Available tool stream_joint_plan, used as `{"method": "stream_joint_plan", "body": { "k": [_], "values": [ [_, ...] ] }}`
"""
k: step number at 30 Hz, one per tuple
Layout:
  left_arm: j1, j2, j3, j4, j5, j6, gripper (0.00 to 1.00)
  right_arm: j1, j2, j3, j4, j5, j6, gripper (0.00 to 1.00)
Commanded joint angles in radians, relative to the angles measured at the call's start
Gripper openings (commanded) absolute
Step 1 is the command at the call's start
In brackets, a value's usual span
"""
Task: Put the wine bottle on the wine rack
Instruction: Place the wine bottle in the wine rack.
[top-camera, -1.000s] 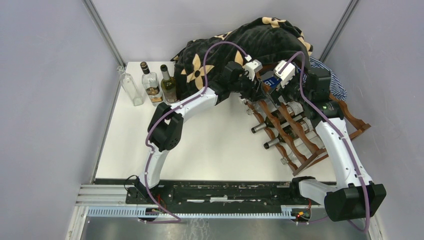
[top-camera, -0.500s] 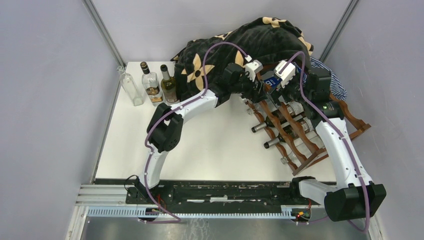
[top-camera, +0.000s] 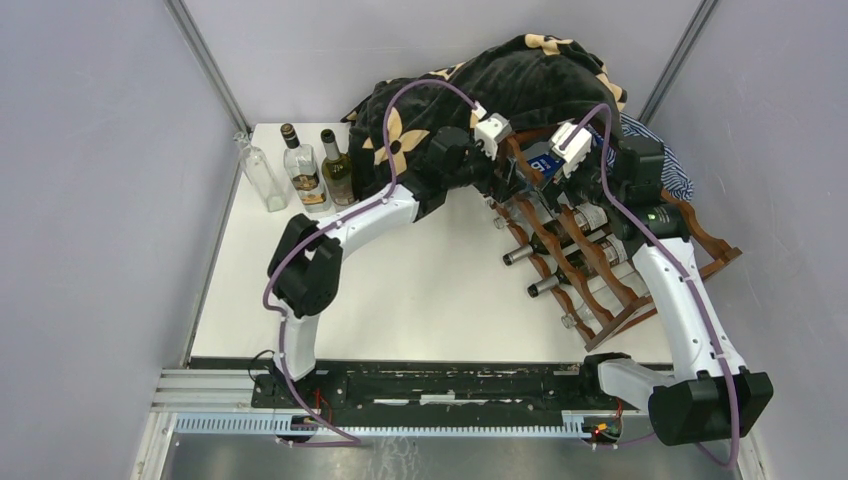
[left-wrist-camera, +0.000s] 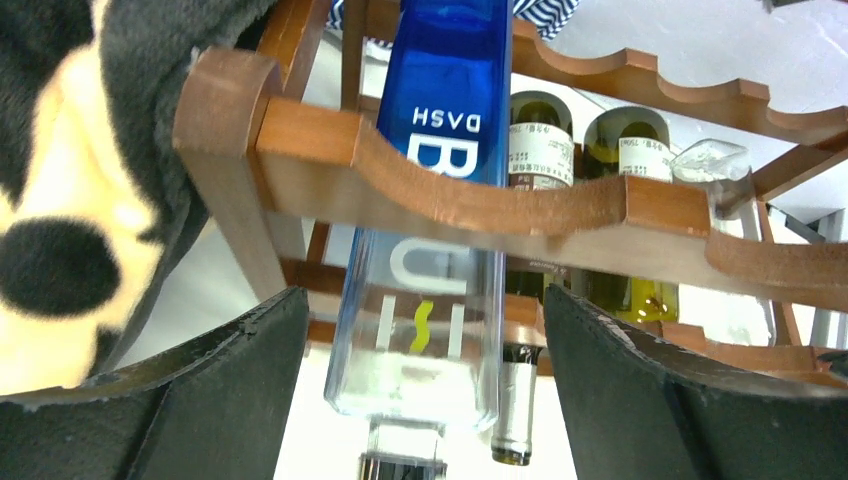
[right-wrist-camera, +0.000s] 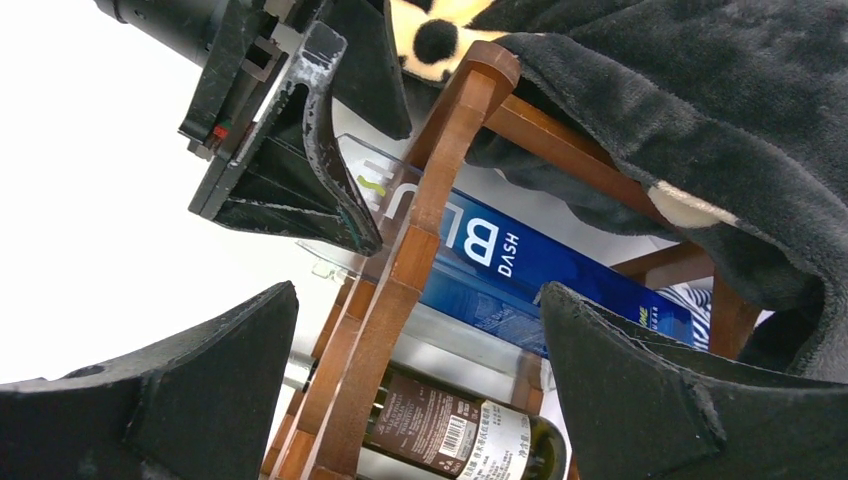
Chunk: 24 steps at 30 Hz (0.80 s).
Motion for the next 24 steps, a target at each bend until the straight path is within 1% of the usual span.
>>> {"method": "stream_joint_plan", "body": {
  "k": [1, 4, 7, 11, 12, 14, 15, 16, 17, 19, 21, 24],
  "values": [
    [-0.005, -0.138, -0.082, 0.064, -0.046, 0.065, 0.91, -0.004, -0.032, 0.014, 0.004, -0.073, -0.009, 0.97],
    [-0.003, -0.224, -0.151, 0.046, -0.079, 0.079, 0.89, -0.006, -0.032, 0.017, -0.009, -0.102, -0.019, 0.97],
    [-0.003, -0.288, -0.189, -0.021, -0.124, 0.09, 0.86, -0.004, -0.03, 0.019, -0.011, -0.121, -0.02, 0.97],
    [-0.003, -0.351, -0.218, -0.138, -0.146, 0.105, 0.79, -0.004, -0.03, 0.017, -0.011, -0.124, -0.02, 0.97],
    [-0.003, -0.357, -0.218, -0.175, -0.149, 0.105, 0.75, -0.004, -0.03, 0.016, -0.01, -0.124, -0.018, 0.97],
    [-0.003, -0.362, -0.215, -0.245, -0.153, 0.105, 0.61, -0.004, -0.03, 0.011, -0.009, -0.125, -0.02, 0.97],
    [-0.003, -0.363, -0.217, -0.275, -0.155, 0.105, 0.52, -0.004, -0.03, 0.009, -0.008, -0.123, -0.02, 0.97],
    [-0.003, -0.363, -0.221, -0.301, -0.161, 0.105, 0.39, -0.004, -0.032, 0.008, -0.008, -0.123, -0.02, 0.97],
    [-0.003, -0.362, -0.227, -0.328, -0.173, 0.104, 0.28, -0.003, -0.032, 0.006, -0.007, -0.123, -0.02, 0.97],
    [-0.003, -0.359, -0.24, -0.352, -0.186, 0.095, 0.13, -0.005, -0.03, 0.006, -0.004, -0.123, -0.018, 0.97],
    [-0.003, -0.348, -0.248, -0.364, -0.19, 0.088, 0.1, -0.006, -0.03, 0.005, -0.004, -0.122, -0.018, 0.97],
    [-0.004, -0.317, -0.237, -0.372, -0.18, 0.08, 0.09, -0.006, -0.029, 0.005, -0.005, -0.122, -0.018, 0.97]
  ]
}}
